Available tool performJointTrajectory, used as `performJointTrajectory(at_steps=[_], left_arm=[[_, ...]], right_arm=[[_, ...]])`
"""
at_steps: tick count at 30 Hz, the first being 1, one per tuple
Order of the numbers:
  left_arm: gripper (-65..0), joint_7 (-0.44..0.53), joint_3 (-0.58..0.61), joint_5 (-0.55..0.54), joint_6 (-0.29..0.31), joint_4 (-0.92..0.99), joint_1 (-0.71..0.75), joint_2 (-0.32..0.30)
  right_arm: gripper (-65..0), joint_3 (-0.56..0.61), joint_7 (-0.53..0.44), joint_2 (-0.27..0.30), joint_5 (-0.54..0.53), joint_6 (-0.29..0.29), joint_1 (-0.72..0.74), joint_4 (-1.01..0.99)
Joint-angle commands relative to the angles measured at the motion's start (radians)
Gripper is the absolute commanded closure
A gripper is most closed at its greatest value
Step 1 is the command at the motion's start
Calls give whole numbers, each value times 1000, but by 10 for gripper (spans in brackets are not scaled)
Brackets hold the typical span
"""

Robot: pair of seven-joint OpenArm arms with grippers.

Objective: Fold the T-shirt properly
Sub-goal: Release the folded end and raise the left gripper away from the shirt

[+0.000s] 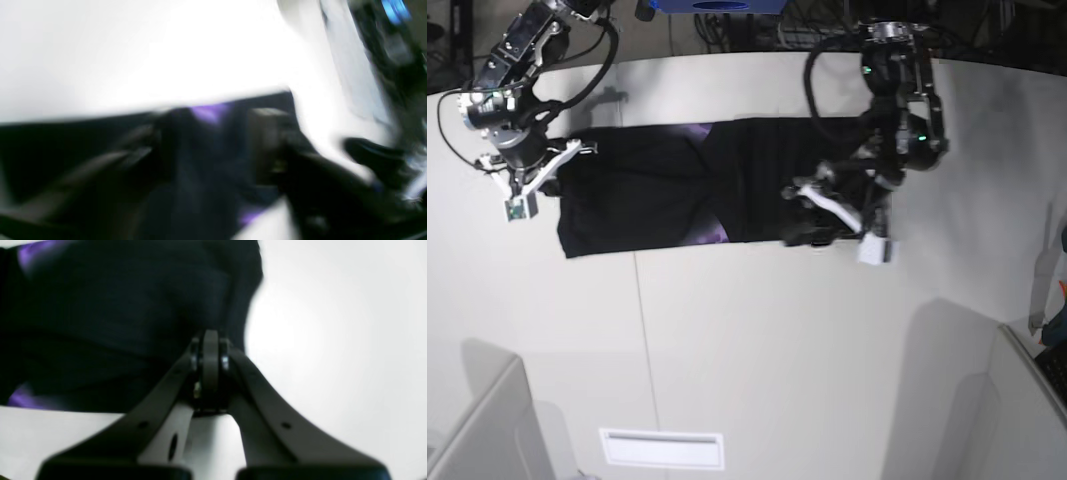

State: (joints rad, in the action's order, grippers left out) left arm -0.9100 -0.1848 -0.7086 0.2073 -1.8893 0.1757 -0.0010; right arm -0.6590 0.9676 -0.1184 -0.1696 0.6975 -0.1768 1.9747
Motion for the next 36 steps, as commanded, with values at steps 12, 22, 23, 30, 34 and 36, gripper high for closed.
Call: performJointTrajectory(at_steps=[12, 22, 23, 30, 34, 36], left_arm=[[0, 50, -519, -72, 33, -16, 296, -236], [0, 128, -540, 37, 102, 26, 364, -227], [0, 128, -539, 57, 111, 29, 354, -225], [0, 128, -505, 182, 203, 33, 321, -158], [0, 130, -391, 260, 203, 35, 305, -133], [0, 131, -342, 278, 203, 46, 282, -119]], right_arm=[[-467, -106, 429, 128, -161, 1, 293, -243], [-468, -167, 429, 128, -161, 1, 402, -481], [-468, -187, 429, 133, -161, 1, 417, -527], [-468, -222, 429, 173, -161, 1, 446, -725], [-467, -218, 429, 151, -172, 1, 408, -719], [-467, -216, 429, 144, -227, 1, 377, -719]])
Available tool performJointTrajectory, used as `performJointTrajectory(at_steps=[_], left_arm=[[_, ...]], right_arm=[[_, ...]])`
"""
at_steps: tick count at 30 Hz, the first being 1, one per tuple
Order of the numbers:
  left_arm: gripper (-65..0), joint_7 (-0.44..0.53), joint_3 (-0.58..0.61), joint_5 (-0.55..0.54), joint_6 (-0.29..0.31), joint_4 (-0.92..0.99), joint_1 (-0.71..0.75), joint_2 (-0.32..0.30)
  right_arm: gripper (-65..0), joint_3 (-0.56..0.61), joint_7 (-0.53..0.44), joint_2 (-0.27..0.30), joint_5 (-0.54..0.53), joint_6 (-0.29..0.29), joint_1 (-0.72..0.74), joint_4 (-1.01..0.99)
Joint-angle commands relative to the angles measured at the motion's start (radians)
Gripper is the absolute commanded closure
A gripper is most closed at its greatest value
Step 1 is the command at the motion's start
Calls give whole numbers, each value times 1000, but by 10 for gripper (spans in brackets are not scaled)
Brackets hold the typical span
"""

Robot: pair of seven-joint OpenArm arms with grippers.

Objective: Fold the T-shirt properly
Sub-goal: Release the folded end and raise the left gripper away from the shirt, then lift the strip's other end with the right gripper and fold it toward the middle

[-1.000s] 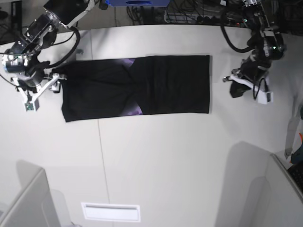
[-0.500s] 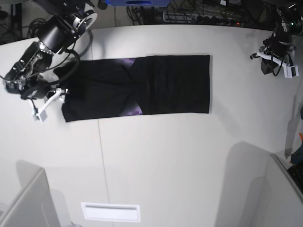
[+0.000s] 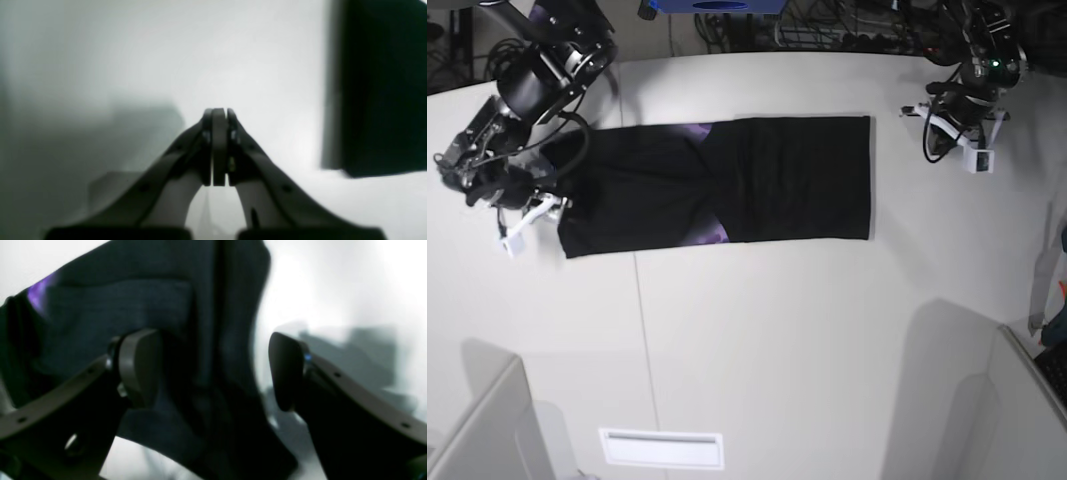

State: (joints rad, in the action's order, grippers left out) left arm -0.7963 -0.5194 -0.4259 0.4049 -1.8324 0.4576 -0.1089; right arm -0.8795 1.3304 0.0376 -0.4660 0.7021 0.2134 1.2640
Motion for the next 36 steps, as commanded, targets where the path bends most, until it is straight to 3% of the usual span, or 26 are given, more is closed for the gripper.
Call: performJointTrajectory(at_steps=[1, 5, 11, 21, 24, 31, 36], left_arm=[[0, 18, 12, 5, 6, 4, -12, -4], [0, 18, 66, 31, 4, 53, -61, 30], [0, 18, 109, 63, 4, 87, -101, 58], [0, 16, 117, 68, 4, 90, -116, 61], [0, 16, 180, 68, 4, 90, -116, 61], [0, 10, 298, 68, -2, 90, -151, 62], [0, 10, 394, 68, -108, 92, -196, 61]], right_arm=[[-467, 7, 66, -14, 33, -4, -29, -10], [-467, 70, 66, -9, -44, -4, -55, -13], [-453, 81, 66, -9, -47, -4, -67, -19], [-165, 150, 66, 25, -47, -4, -75, -17], [0, 179, 50, 25, -47, -4, -70, -14], [0, 205, 36, 14, -47, -4, -84, 167], [0, 267, 45, 0, -47, -4, -111, 374]])
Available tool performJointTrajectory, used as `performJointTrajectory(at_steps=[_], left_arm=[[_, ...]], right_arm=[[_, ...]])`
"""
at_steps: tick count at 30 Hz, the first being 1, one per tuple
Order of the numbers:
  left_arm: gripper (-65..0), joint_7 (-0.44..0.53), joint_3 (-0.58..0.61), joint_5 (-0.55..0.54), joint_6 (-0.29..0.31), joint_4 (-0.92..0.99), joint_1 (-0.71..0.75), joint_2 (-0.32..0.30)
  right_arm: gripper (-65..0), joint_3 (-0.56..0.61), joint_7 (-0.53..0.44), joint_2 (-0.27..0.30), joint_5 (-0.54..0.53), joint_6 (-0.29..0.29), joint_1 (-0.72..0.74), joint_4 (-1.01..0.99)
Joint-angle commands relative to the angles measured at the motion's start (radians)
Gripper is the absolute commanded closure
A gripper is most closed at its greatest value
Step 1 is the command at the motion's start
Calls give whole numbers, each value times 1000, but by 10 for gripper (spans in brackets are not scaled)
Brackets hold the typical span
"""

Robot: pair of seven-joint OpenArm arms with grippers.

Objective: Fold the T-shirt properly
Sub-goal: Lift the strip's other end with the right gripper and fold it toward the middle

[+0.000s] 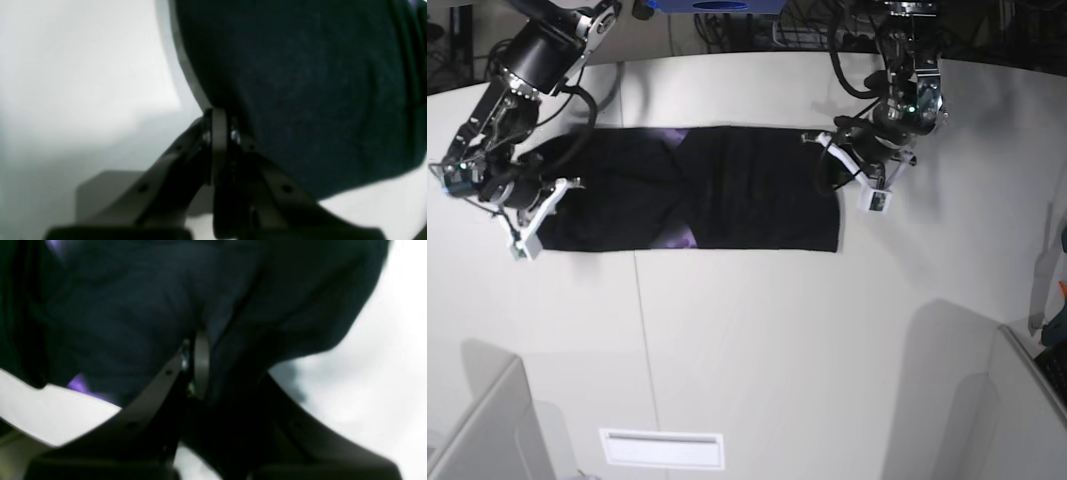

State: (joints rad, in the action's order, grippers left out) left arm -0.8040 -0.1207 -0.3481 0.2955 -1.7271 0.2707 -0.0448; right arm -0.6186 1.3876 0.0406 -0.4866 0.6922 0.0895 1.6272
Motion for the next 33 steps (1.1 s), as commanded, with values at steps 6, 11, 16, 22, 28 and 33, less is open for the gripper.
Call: performJointTrajectory(at_steps=[6, 11, 16, 22, 28, 33], left_arm=[[0, 16, 111, -15, -8, -14, -49, 0], [0, 16, 125, -19, -8, -14, -54, 6], [0, 15, 114, -15, -8, -15, -34, 1], [0, 15, 112, -12, -8, -15, -17, -5], [0, 15, 112, -12, -8, -15, -17, -7], [0, 15, 112, -18, -8, -15, -17, -20]], right_arm=[[0, 145, -11, -32, -31, -99, -14, 149], [0, 228, -3, -92, -30, -113, -24, 270], [0, 305, -9, -160, -31, -216, -37, 290], [0, 434, -66, -173, -33, -242, -55, 292], [0, 546, -126, -175, -63, -348, -61, 295], [0, 602, -159, -173, -133, -431, -70, 290]])
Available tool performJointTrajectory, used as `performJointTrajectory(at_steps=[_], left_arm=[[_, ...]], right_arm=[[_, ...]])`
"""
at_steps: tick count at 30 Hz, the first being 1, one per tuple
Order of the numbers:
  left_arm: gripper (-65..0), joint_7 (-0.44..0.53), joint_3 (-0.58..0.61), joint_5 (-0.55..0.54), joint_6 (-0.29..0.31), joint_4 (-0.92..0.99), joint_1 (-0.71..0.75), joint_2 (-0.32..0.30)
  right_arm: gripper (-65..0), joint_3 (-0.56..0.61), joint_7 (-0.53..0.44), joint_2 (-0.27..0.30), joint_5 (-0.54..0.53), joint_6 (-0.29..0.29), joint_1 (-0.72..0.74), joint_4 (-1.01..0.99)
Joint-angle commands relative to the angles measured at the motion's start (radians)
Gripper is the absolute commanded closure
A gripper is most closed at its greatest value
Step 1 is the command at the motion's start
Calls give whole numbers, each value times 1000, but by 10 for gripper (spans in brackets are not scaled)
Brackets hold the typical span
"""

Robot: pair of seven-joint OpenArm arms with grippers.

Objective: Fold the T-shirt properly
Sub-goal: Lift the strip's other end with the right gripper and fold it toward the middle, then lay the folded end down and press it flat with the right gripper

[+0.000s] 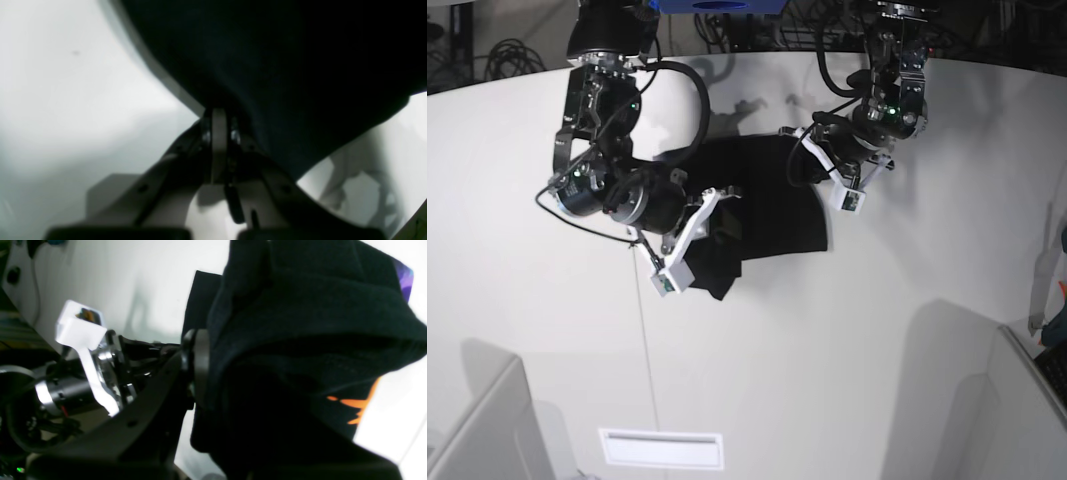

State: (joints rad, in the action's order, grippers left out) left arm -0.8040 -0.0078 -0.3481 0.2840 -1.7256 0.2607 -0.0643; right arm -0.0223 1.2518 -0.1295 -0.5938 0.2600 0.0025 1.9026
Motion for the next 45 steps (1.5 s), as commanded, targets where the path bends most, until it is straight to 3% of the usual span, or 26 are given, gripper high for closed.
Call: performJointTrajectory(at_steps=[1, 13, 23, 31, 37, 42, 45], left_arm=[[0, 15, -1, -18, 4, -17, -7, -1], [0, 15, -2, -18, 4, -17, -5, -4], [0, 19, -7, -22, 4, -27, 62, -45], [0, 15, -151, -22, 8, -213, 194, -58], [0, 16, -220, -22, 11, -224, 277, -88], [0, 16, -258, -22, 120, -224, 315, -82], [0, 16, -278, -22, 134, -224, 318, -81]], right_arm=[[0, 22, -33, -3, -27, -8, 17, 15], [0, 81, -106, 26, -24, -29, 12, -91], [0, 80, -140, 54, -24, -29, 12, -94], [0, 81, -175, 54, -25, -29, 12, -156], [0, 81, -206, 54, -25, -29, 12, -165], [0, 81, -209, 52, -25, -29, 12, -165], [0, 81, -209, 52, -25, -29, 12, -165]])
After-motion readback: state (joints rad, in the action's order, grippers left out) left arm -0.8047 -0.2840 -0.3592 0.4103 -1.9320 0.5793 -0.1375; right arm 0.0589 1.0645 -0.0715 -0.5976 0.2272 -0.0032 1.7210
